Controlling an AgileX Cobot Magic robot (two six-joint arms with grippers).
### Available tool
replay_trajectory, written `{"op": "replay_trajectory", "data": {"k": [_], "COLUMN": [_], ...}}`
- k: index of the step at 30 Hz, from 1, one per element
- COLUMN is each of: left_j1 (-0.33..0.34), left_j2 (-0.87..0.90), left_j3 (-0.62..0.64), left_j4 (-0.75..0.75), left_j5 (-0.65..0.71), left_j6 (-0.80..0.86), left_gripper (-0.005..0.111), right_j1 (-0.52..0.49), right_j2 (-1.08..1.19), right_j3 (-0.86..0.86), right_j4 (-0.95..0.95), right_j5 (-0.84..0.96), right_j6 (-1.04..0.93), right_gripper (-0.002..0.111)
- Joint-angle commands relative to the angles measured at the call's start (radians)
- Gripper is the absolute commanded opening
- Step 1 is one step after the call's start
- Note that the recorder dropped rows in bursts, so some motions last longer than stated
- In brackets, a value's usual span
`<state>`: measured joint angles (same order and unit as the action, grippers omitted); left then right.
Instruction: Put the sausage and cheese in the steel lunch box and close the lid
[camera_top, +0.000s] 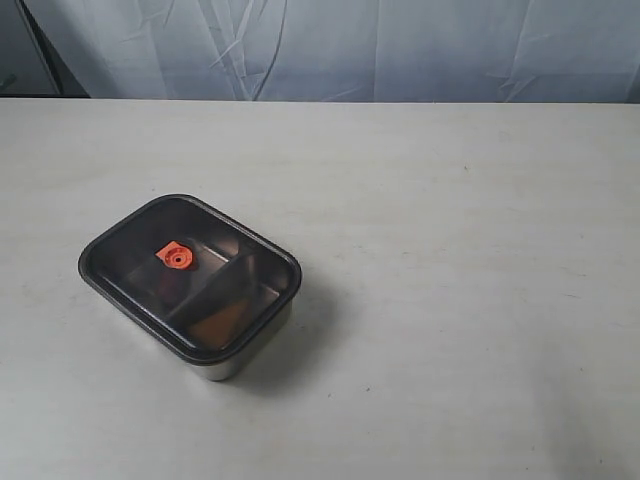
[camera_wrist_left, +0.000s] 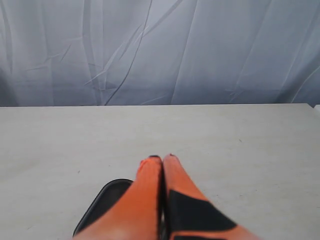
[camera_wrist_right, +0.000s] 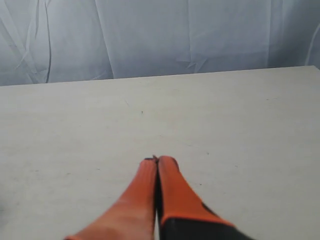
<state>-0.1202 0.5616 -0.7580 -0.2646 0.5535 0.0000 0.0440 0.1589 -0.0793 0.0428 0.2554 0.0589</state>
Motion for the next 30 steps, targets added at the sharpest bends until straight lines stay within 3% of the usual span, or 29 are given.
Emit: {"op": "replay_trajectory", "data": {"k": [1, 30], "left_j1": [-0.001, -0.001], "left_j2": [-0.008, -0.008], "left_j3": [0.004, 0.004], "left_j4": [0.005, 0.005], "left_j5": [-0.002, -0.002], "left_j6": [0.0, 0.0], "left_gripper": [0.0, 0.0], "right_j1": [-0.009, -0.009], "right_j2": [-0.021, -0.107], "right_j3": [0.023, 0.079], "right_j4": [-0.015, -0.015], "right_j5": [-0.026, 0.024], "right_j6": [0.005, 0.005], "right_gripper": [-0.001, -0.001]}}
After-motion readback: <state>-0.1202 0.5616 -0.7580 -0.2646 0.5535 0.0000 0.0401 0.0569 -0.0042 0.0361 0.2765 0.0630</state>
